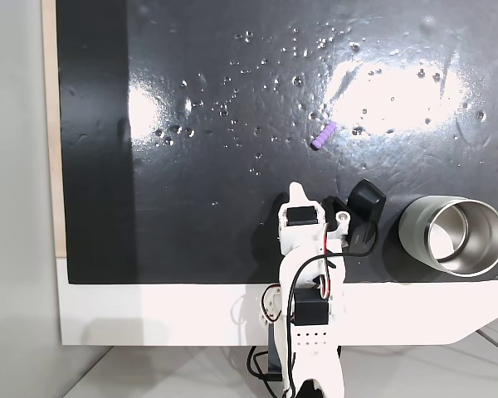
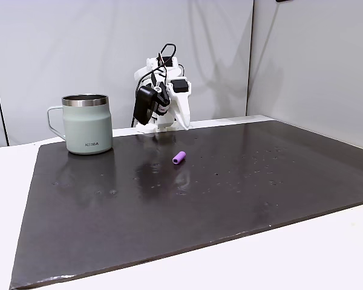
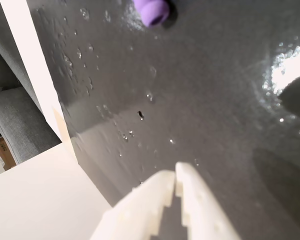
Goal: Grasp a pengrip and put it in the cup.
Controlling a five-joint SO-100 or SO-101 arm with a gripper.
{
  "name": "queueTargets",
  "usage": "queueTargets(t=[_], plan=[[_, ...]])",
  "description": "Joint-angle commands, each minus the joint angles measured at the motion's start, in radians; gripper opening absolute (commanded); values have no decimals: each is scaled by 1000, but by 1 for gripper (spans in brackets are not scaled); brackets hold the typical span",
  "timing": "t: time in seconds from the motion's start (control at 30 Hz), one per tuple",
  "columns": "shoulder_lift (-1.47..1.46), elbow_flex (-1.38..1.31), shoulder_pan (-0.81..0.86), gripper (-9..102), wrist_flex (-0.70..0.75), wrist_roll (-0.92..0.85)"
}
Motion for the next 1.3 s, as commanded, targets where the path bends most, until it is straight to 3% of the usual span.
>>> queueTargets(t=[0.0, 0.33, 0.67, 0.9, 1.27], plan=[[12, -5, -9, 0, -38, -14], [12, -6, -9, 0, -37, -57], [-11, -117, -43, 0, 35, -561], [-408, -347, 12, 0, 14, -729], [-845, -518, 155, 0, -219, -815]])
